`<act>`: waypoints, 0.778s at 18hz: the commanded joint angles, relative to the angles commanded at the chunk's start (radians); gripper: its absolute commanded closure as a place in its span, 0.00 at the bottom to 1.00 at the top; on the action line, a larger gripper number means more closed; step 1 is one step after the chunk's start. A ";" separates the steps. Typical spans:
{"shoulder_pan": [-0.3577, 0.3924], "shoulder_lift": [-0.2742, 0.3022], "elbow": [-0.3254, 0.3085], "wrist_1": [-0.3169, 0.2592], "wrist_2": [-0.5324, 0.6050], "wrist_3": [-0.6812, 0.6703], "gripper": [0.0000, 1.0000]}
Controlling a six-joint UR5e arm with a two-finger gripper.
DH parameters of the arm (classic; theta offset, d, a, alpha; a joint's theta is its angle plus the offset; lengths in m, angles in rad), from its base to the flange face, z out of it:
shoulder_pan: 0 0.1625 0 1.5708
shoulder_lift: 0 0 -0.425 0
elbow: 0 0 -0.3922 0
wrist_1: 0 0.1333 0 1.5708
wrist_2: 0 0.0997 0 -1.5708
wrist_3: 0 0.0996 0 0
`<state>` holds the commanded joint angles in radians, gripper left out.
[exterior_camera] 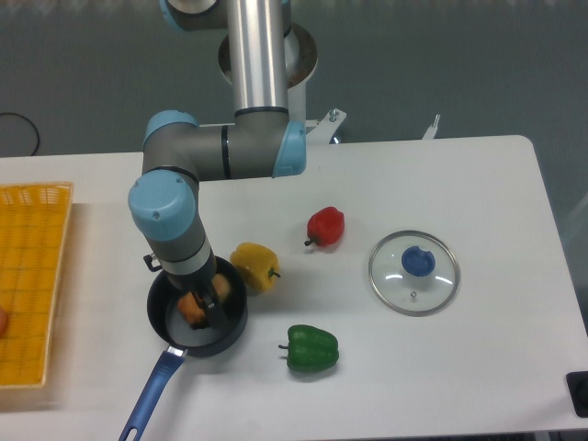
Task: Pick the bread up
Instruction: 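Open the gripper to release the bread in the saucepan and rise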
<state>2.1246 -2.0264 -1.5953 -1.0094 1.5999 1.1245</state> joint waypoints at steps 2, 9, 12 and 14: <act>-0.002 -0.008 0.002 0.000 0.000 0.000 0.00; 0.101 0.026 0.043 0.009 -0.012 0.072 0.00; 0.144 0.026 0.046 0.011 -0.011 0.129 0.00; 0.172 0.026 0.048 0.008 -0.005 0.185 0.00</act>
<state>2.2962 -2.0003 -1.5478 -1.0017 1.5953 1.3097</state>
